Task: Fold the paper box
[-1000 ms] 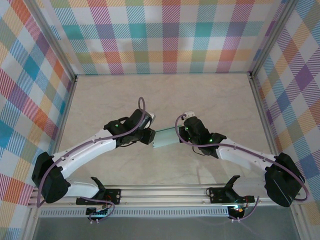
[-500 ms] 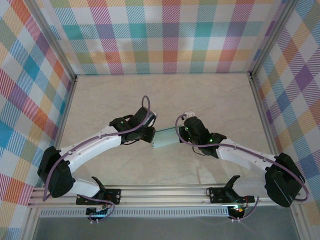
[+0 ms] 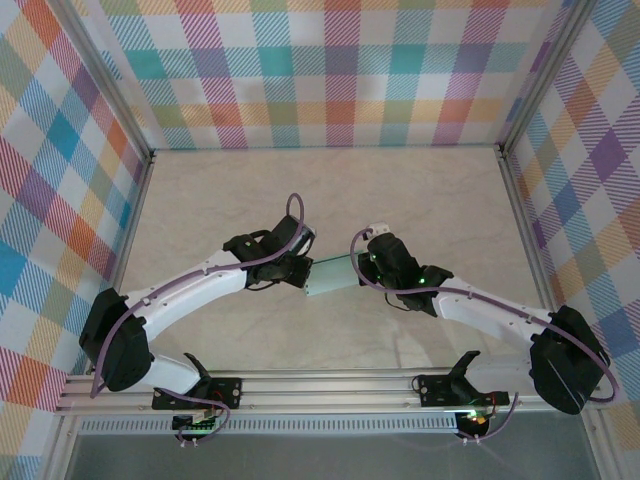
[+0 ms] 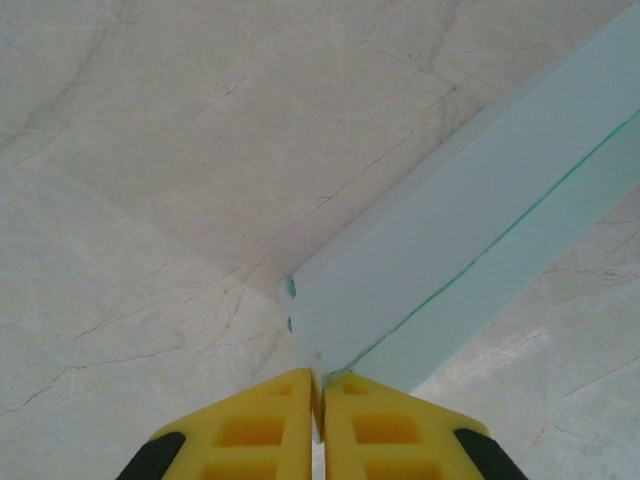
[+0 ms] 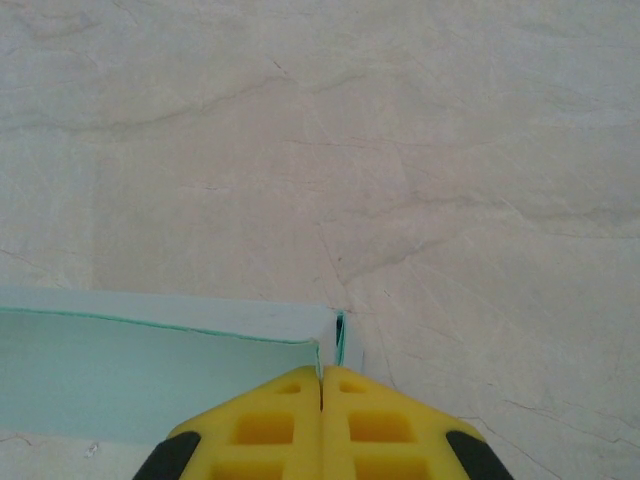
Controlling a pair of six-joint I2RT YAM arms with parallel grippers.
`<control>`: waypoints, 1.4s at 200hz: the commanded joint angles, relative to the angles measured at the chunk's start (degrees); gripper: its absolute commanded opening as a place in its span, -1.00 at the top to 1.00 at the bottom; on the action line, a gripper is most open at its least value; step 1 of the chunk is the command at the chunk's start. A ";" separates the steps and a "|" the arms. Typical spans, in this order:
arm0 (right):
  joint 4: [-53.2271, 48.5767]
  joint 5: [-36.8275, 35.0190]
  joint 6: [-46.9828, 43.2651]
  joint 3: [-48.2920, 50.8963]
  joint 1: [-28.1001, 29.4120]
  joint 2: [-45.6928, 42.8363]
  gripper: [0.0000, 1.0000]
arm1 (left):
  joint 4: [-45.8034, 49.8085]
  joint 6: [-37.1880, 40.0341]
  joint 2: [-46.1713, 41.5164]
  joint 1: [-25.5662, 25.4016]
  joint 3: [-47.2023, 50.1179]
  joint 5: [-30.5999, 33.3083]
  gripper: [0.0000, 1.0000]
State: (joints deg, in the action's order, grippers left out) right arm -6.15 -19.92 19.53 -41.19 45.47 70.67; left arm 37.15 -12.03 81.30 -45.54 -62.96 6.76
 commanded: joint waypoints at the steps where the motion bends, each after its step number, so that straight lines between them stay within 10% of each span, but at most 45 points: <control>1: -5.09 1.11 0.93 -0.57 0.67 -0.19 1.00 | 0.94 -0.43 0.39 0.36 -1.40 -1.78 0.89; 280: -5.56 -0.08 -0.17 -0.74 1.99 0.69 1.00 | 4.40 -31.15 8.70 1.69 -8.66 -2.04 1.00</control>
State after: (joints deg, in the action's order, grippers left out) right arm -7.92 -22.11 19.49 -41.60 46.35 70.67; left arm 43.35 -39.77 89.14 -44.16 -72.58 6.13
